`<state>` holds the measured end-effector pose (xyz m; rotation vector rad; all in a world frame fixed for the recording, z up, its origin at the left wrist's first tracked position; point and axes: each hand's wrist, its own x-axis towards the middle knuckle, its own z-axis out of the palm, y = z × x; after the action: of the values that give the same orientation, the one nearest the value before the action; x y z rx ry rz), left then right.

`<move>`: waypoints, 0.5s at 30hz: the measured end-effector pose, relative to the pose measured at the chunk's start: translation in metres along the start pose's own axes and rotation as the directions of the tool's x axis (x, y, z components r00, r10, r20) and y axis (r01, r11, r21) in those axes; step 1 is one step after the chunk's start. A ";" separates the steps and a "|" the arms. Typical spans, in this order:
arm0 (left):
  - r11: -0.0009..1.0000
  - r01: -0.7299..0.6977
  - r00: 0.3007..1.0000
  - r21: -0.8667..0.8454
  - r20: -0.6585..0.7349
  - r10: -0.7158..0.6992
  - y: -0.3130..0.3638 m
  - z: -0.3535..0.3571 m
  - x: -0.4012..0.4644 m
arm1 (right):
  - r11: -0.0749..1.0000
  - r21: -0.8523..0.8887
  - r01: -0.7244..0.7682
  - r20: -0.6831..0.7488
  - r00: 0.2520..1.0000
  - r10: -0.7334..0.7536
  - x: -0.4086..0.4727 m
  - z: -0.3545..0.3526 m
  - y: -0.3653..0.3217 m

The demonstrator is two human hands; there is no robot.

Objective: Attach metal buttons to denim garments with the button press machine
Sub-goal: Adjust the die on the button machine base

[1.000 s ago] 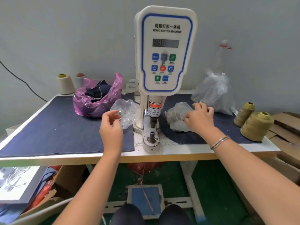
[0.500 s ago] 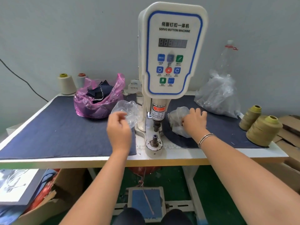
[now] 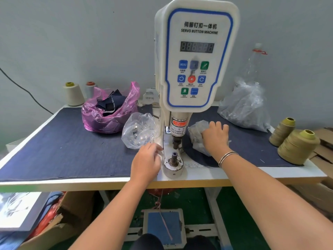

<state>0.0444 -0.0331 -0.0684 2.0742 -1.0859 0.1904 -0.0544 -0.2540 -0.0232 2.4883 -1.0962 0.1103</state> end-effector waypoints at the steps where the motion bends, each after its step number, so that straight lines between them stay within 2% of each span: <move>1: 0.999 0.033 0.999 -0.028 0.003 -0.033 -0.003 0.002 -0.002 | 1.000 0.016 -0.008 0.003 1.000 0.008 0.000 0.001 0.000; 7: 0.977 0.145 0.988 -0.158 0.077 -0.134 -0.009 0.000 0.001 | 0.992 0.114 -0.058 -0.001 0.998 0.058 0.002 0.008 0.002; 15: 0.965 0.218 0.974 -0.149 0.103 -0.204 -0.010 -0.001 0.004 | 0.992 0.124 -0.023 0.003 1.000 0.023 -0.001 0.006 0.006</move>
<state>0.0549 -0.0314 -0.0713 2.0505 -0.8906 -0.0905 -0.0603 -0.2592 -0.0270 2.5861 -1.1511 0.1884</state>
